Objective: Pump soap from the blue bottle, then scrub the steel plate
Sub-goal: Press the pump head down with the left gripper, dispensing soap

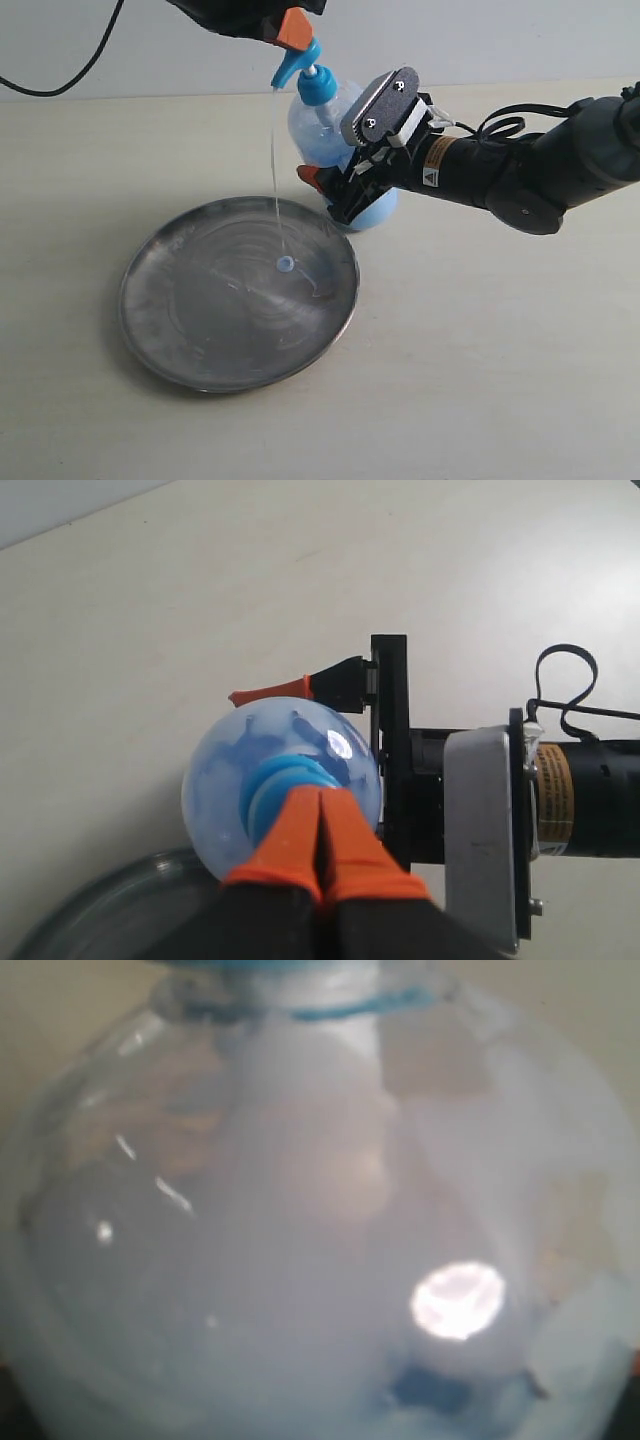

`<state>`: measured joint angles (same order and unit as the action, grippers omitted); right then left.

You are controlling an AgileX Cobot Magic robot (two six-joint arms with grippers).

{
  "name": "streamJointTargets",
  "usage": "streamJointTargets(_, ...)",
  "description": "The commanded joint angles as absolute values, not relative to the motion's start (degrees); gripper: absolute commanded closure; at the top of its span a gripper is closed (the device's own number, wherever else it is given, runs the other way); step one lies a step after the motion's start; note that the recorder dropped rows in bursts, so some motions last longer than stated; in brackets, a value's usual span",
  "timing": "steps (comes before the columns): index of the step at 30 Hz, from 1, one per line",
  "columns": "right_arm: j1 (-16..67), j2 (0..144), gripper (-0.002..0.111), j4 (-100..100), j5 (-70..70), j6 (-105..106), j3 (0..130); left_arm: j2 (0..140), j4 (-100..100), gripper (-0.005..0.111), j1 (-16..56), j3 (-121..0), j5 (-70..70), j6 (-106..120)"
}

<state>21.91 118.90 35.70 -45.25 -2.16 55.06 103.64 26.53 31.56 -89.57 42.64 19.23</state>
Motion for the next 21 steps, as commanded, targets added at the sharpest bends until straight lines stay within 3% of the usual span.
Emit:
streamJointTargets(1, 22.6, 117.9, 0.108, 38.0, -50.8, -2.9, 55.8, 107.6, 24.3, 0.107, 32.0, -87.4, 50.0, 19.3)
streamJointTargets(21, 22.6, 117.9, 0.108, 38.0, -51.1, -2.9, 55.8, 108.6, 24.4, 0.107, 32.0, -84.5, 48.7, 19.3)
